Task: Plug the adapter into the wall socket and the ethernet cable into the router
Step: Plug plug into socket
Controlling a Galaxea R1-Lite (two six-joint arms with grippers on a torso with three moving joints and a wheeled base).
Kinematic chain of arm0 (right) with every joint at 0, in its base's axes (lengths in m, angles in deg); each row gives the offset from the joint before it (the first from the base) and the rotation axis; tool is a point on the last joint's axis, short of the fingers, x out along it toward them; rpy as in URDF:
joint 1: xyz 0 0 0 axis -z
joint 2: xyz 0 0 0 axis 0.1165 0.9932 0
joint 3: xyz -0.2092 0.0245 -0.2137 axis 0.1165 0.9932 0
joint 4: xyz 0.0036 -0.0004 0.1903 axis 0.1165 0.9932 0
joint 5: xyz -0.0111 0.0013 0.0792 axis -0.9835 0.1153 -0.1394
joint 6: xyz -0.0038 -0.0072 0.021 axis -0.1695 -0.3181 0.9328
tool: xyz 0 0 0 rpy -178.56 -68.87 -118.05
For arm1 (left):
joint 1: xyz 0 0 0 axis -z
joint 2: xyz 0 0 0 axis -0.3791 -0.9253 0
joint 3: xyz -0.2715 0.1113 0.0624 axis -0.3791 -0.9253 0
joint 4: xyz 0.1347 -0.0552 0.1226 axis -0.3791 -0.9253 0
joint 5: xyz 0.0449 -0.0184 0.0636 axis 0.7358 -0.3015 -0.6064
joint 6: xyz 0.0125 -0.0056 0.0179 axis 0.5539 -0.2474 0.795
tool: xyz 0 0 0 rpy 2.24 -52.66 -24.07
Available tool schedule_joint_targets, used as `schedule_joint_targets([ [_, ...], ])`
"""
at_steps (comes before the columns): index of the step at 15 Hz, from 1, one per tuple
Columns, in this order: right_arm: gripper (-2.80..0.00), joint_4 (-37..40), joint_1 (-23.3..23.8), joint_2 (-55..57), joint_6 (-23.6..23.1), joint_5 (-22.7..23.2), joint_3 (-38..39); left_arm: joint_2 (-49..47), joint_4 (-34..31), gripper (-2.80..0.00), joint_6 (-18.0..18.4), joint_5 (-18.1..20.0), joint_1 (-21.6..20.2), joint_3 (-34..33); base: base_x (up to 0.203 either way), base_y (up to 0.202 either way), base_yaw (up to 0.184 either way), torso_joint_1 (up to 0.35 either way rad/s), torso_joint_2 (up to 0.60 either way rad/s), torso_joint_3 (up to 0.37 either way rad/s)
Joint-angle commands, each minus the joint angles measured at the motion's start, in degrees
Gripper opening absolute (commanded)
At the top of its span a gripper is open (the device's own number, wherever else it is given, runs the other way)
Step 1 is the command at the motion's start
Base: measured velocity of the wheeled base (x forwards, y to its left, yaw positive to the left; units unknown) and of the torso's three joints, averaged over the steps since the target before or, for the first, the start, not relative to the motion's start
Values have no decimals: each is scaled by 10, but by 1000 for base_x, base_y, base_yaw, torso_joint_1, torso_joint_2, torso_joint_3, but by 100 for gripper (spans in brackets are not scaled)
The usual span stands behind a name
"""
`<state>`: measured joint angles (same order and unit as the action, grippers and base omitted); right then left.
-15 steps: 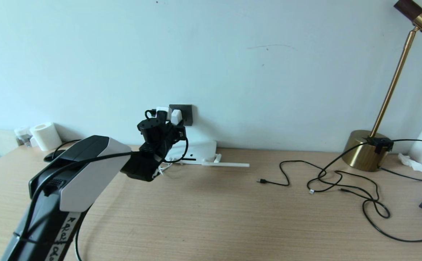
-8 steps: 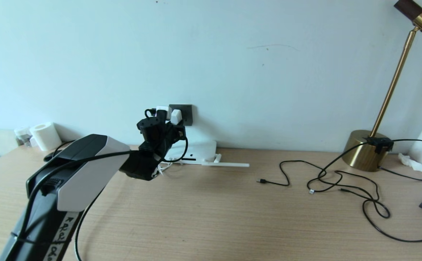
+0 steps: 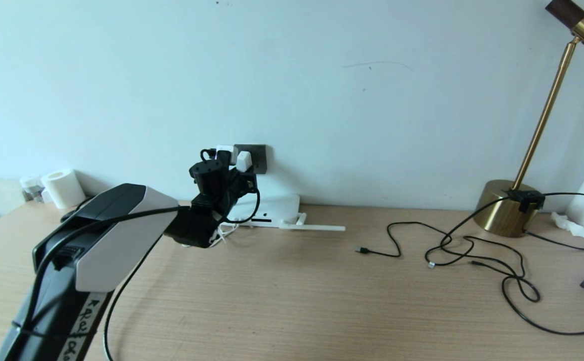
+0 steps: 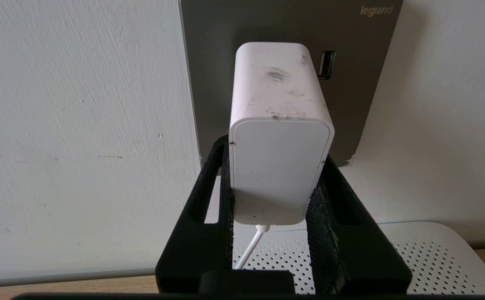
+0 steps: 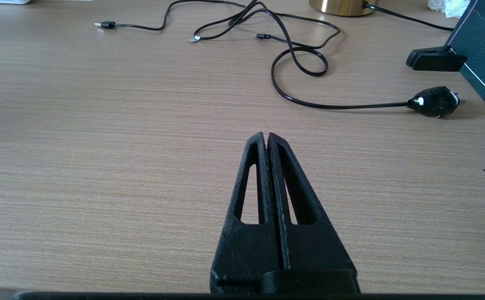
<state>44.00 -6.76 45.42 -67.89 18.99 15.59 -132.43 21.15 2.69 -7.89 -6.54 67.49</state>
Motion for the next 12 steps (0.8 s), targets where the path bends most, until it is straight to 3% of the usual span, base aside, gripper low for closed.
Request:
schedule_joint_targets([
  [1,-280,1,0,1,0,0,0,7,-5,-280,0,-1,0,1,0,0,0,0,0,0],
  [12,-280,1,0,1,0,0,0,21,-27,-280,13,-1,4,-3,0,0,0,0,0,0],
])
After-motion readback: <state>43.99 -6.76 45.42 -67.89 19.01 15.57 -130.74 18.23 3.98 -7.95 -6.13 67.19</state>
